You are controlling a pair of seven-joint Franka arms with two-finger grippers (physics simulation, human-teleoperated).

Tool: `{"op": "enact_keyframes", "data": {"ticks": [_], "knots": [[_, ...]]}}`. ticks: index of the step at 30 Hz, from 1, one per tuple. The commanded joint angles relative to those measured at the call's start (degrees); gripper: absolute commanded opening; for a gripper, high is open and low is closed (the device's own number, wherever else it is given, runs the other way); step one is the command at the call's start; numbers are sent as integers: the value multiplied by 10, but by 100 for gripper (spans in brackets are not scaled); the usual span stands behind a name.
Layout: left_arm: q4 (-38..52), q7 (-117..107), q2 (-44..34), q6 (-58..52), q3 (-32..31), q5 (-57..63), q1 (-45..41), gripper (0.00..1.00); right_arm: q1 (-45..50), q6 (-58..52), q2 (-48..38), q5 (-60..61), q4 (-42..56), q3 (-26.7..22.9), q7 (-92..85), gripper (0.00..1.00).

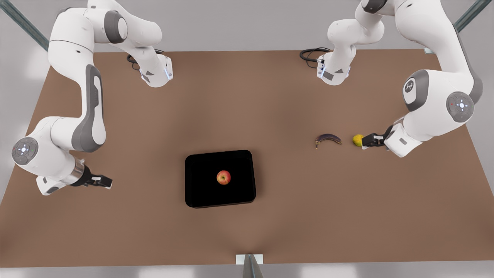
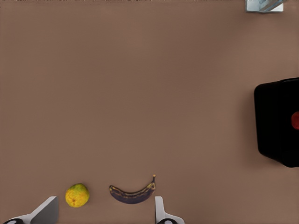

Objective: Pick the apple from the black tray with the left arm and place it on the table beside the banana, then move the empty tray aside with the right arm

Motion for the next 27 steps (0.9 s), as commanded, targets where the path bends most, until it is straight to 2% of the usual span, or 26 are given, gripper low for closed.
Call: {"op": "enact_keyframes", "data": {"ticks": [1,4,5,7,8,11,15,17,22,27], "knots": [[0,-15,-1,18,0,3,0,100,0,22,0,1,1,1,56,100],[25,-15,15,18,0,-12,0,100,1,27,10,1,1,2,54,100],[29,-120,25,16,-19,-26,-41,100,0,29,47,1,25,2,55,100],[55,-210,43,17,-20,-11,-154,100,-4,30,128,3,98,1,55,100],[70,-237,55,21,-20,-10,-186,100,-4,44,136,4,100,1,55,100],[101,-405,113,65,-20,67,-293,100,-3,37,133,4,102,5,58,100],[141,-595,209,114,-19,110,-394,100,0,-72,111,4,145,25,76,100],[195,-690,277,117,-18,133,-439,100,0,-87,102,4,145,37,109,100],[203,-878,319,210,-11,136,-453,100,-2,-87,102,3,145,34,109,100],[354,-823,466,246,9,171,-459,100,-2,-82,103,3,145,36,109,100]]}}
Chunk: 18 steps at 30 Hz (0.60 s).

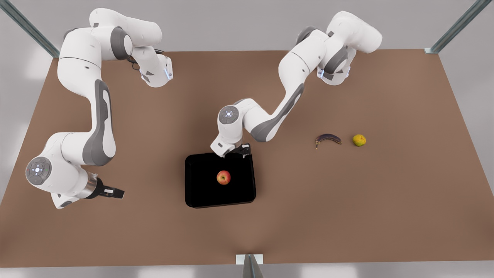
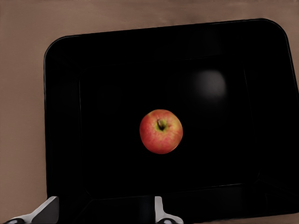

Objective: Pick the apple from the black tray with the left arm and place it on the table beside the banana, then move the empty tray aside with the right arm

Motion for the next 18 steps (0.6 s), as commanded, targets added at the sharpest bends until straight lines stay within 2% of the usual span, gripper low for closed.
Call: {"op": "enact_keyframes", "data": {"ticks": [1,9,18], "knots": [[28,-293,32,84,2,25,-1,100,0,-8,-1,0,0,0,38,100],[76,-188,132,169,5,98,-36,100,-1,-8,-1,0,0,0,38,100],[100,-170,154,247,39,105,-26,100,-1,-8,-1,0,0,-1,38,100]]}}
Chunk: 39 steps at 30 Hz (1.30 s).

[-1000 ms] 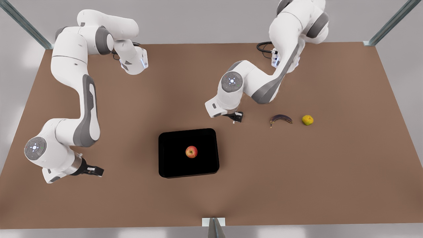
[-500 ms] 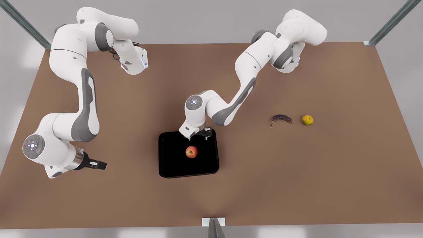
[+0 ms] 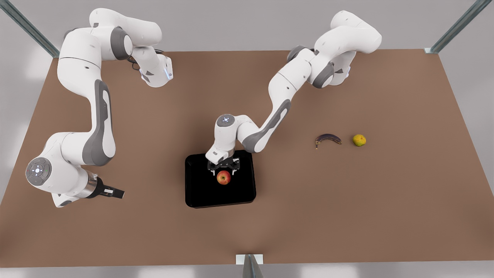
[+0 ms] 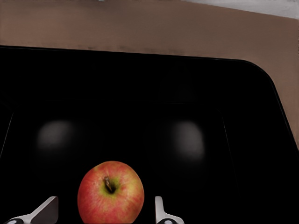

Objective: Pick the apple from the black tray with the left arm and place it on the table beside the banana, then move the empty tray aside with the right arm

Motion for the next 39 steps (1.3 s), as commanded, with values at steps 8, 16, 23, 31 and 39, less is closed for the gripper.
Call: {"op": "enact_keyframes", "data": {"ticks": [8,16,23,31,39], "knots": [[1,-49,26,61,20,4,0,100,0,-1,-1,0,6,-2,14,100],[5,-78,36,73,34,5,-11,100,0,-1,-1,0,6,-2,14,100],[5,-88,49,77,48,5,-20,100,0,-1,-1,0,6,-2,14,100],[3,-87,42,46,51,6,-23,74,0,-1,-1,0,6,-2,14,100],[-183,66,-197,-119,4,-44,13,75,83,-101,-52,-3,6,10,116,100]]}}
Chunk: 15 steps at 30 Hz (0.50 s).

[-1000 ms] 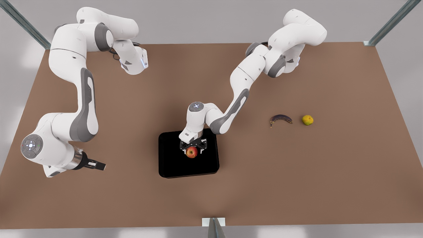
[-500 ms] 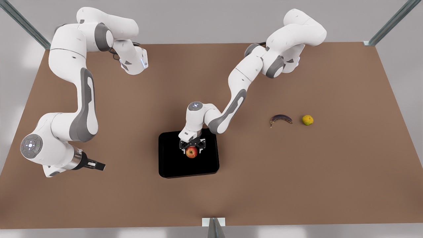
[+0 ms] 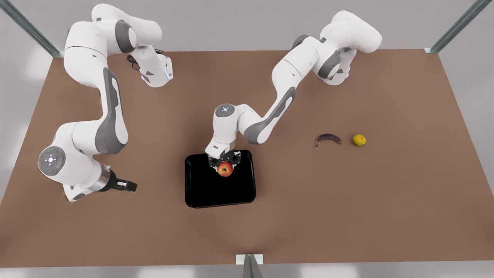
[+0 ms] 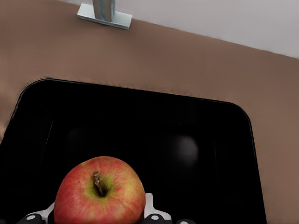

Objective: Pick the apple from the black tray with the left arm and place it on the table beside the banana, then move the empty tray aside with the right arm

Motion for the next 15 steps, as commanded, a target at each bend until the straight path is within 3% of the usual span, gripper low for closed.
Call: {"op": "enact_keyframes", "data": {"ticks": [1,2,3,5,7,9,10,12,15], "knots": [[-187,138,-131,15,-1,-28,27,74,47,-84,-20,0,1,-2,92,100],[-313,198,-221,54,-1,-42,54,74,84,-105,-27,0,1,-2,93,100],[-384,251,-279,57,0,-62,69,74,97,-109,-36,2,1,-6,95,100],[-562,375,-390,141,1,-72,132,74,100,-113,-36,0,1,29,98,100],[-648,507,-432,175,7,-84,188,74,117,-128,-45,0,-2,51,108,100],[-686,694,-457,175,7,-138,277,74,126,-88,-46,0,-18,54,111,100],[-694,738,-457,173,7,-138,303,74,126,-60,-67,5,-63,53,116,96],[-720,850,-454,176,10,-138,372,74,126,125,-149,5,-271,59,116,100],[-726,926,-422,179,10,-141,430,74,120,204,-124,4,-329,55,106,100]]}}
